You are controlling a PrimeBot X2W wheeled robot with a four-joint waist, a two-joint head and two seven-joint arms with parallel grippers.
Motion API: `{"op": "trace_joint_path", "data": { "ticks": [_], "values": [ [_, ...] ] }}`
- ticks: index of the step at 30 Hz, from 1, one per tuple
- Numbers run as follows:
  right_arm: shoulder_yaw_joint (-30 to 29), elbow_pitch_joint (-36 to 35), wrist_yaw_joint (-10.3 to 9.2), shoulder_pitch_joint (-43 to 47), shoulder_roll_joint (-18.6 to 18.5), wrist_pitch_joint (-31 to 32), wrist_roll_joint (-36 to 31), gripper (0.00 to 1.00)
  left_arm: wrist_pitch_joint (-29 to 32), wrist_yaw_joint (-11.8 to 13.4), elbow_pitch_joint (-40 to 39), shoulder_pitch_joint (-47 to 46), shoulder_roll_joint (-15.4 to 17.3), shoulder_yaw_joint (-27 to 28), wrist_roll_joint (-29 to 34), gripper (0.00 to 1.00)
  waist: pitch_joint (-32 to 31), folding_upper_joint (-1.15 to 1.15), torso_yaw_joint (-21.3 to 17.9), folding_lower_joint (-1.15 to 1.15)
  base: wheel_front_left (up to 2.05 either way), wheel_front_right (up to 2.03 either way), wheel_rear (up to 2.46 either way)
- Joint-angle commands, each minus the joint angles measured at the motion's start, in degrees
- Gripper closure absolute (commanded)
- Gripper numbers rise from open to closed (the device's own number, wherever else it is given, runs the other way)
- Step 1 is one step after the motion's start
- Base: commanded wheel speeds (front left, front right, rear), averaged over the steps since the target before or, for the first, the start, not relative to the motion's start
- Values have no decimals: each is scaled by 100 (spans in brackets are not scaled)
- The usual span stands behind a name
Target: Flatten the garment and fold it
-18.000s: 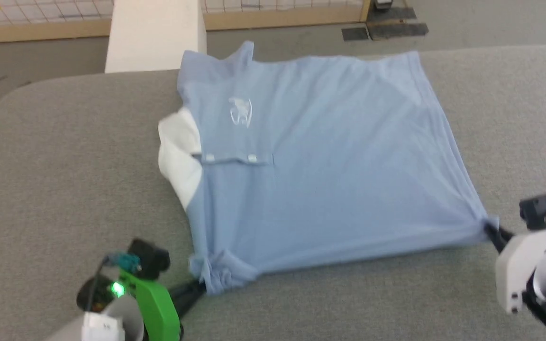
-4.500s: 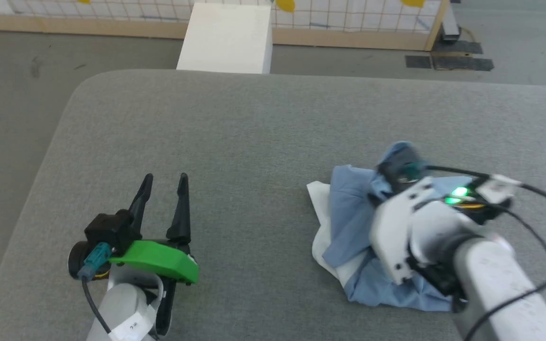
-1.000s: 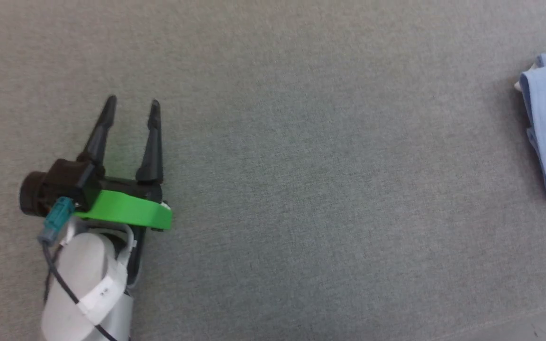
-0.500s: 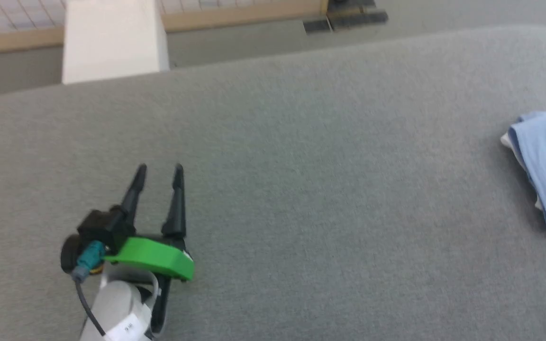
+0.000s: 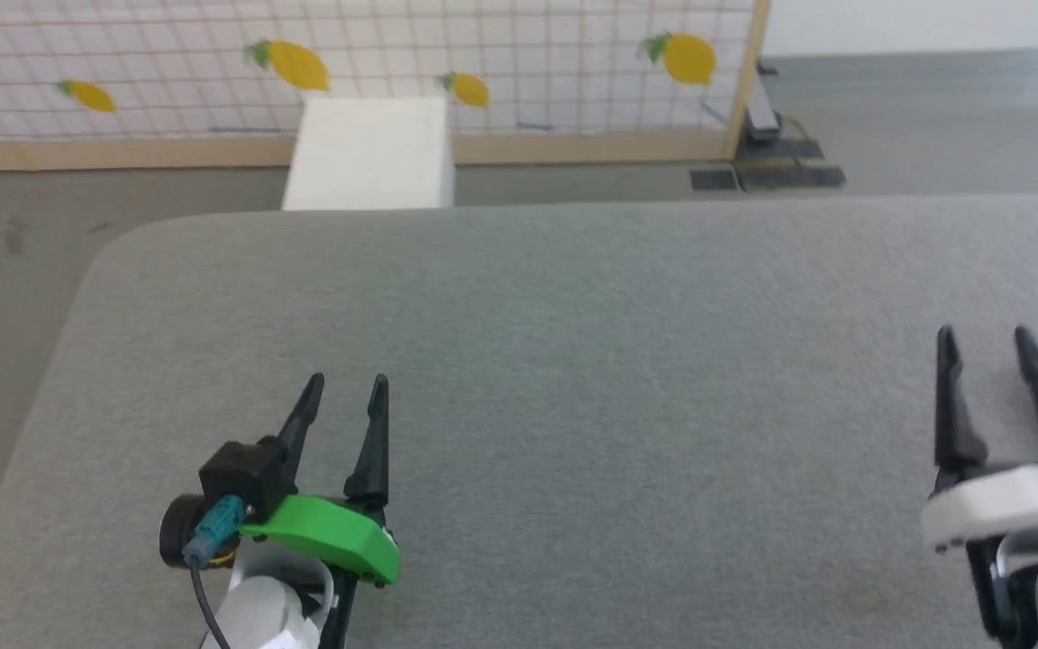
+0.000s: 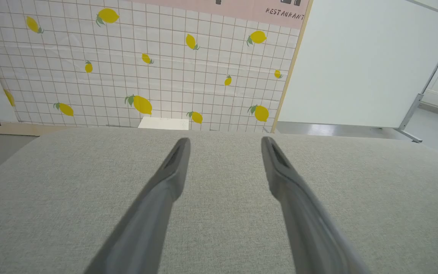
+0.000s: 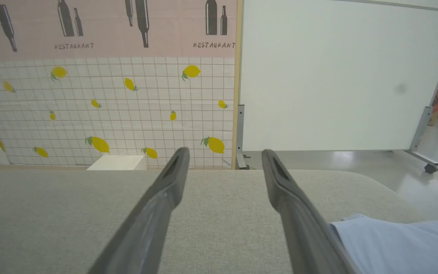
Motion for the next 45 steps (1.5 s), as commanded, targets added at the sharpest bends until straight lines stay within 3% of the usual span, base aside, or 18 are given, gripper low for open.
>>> {"op": "trace_joint_path", "data": {
  "ticks": [1,10,31,32,45],
  "values": [
    [26,-204,-10,223,33,70,76,0,-20,-4,39,91,-28,-20,-43,0,-298,0,311,0,0,0,0],
    [264,-797,-10,1050,263,174,142,0,-20,18,120,230,-40,-126,-80,0,-363,0,483,0,0,0,0],
    [205,-749,-10,1335,298,158,523,0,-20,131,268,339,-42,-261,-274,0,-341,0,469,0,0,0,0],
    [201,-739,-1,1251,289,157,486,100,2,105,262,294,-24,-252,-268,100,-340,0,469,0,0,0,0],
    [223,-743,-1,1236,289,181,463,100,45,118,218,307,-24,-228,-230,100,-329,0,454,0,0,0,0]
  ]
}}
